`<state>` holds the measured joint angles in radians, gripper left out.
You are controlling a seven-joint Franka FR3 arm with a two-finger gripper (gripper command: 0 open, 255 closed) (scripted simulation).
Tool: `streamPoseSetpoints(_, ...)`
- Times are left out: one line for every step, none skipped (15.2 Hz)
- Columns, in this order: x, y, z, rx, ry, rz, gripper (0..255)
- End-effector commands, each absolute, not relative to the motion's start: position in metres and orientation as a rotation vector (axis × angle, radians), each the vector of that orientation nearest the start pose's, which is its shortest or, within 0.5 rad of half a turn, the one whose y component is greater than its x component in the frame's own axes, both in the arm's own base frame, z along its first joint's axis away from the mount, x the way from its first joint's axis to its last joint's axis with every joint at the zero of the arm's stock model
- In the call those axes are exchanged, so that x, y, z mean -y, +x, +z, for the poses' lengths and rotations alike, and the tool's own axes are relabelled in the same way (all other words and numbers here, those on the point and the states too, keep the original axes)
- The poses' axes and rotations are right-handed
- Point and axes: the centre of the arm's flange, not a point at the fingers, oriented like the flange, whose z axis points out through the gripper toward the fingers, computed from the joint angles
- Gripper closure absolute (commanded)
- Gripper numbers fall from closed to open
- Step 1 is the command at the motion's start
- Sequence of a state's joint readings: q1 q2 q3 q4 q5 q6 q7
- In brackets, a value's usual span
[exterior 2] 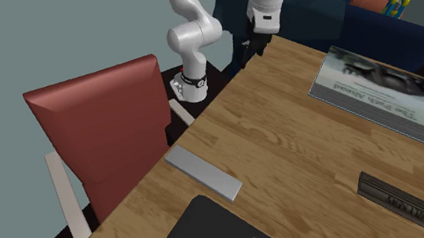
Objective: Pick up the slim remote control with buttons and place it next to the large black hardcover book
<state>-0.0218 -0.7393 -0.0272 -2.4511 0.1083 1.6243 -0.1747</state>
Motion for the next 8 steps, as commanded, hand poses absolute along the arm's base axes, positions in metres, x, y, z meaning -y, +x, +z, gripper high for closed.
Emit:
streamPoseSetpoints(0.006, 0.318, 0.536, 0.185, -2.999, 0.111, 0)
streamPoseSetpoints(0.017, 0.324, 0.533, 0.188, -3.004, 0.107, 0)
streamPoseSetpoints(0.027, 0.329, 0.53, 0.191, -3.009, 0.104, 0)
streamPoseSetpoints(0.038, 0.335, 0.527, 0.195, -3.014, 0.1, 0)
streamPoseSetpoints(0.049, 0.341, 0.525, 0.198, -3.019, 0.096, 0)
streamPoseSetpoints(0.059, 0.346, 0.522, 0.202, -3.024, 0.093, 0)
streamPoseSetpoints(0.07, 0.352, 0.519, 0.205, -3.029, 0.089, 0)
streamPoseSetpoints(0.08, 0.358, 0.517, 0.208, -3.034, 0.085, 0)
